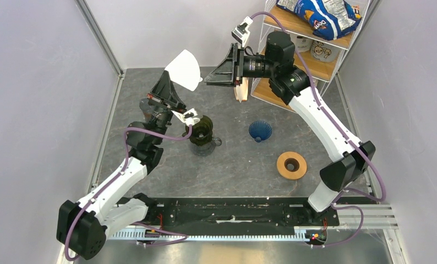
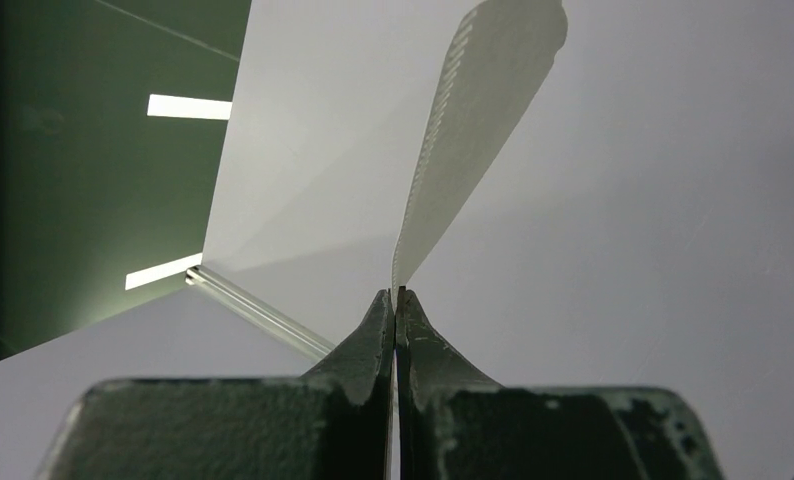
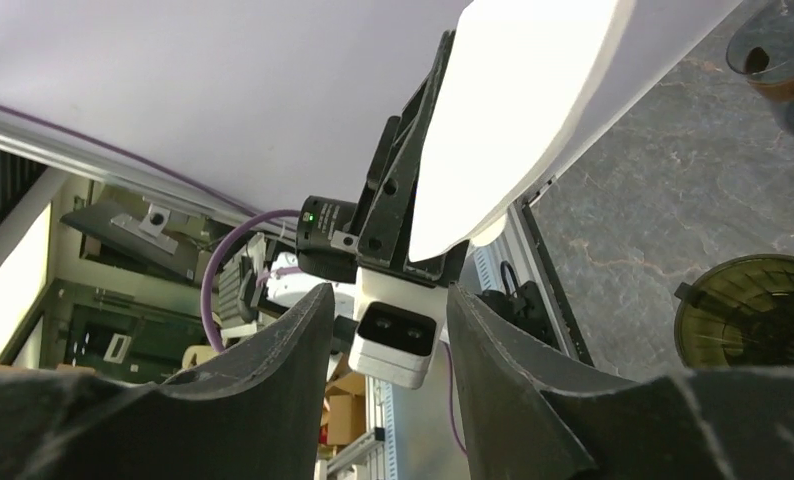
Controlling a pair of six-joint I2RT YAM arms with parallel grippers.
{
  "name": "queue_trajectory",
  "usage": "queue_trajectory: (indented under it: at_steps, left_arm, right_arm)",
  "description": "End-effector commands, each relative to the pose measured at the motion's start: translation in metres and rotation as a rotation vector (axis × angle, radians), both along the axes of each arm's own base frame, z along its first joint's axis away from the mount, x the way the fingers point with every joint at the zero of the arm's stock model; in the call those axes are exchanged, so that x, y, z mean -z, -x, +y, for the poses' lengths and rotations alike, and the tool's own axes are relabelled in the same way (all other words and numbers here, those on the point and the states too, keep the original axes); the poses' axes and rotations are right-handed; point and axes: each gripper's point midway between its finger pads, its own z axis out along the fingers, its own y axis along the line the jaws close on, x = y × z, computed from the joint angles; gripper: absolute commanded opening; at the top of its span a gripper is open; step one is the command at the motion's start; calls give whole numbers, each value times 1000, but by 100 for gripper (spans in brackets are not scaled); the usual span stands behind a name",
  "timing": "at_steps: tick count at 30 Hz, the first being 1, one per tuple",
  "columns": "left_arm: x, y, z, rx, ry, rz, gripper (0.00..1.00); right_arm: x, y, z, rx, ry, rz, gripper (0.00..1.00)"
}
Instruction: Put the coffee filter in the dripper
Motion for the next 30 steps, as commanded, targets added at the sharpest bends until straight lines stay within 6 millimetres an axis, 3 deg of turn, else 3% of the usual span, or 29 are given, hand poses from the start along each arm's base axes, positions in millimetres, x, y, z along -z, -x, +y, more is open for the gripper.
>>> queue_trajectory:
  at_steps: [1, 5, 21, 30]
  left_arm:
    - [-21, 11, 5, -24, 7, -87, 2]
    - [-23, 12, 4, -18, 11, -88, 2]
    - [-25, 12, -4, 6, 4, -85, 2]
    - [-26, 12, -6, 13, 10, -80, 2]
  right_arm:
    - [-3, -5, 0, -10, -28, -7, 53]
    - [16, -16, 1, 21, 2, 49, 46]
    - [7, -21, 9, 1, -39, 53, 29]
    - [8, -22, 11, -4, -44, 50, 9]
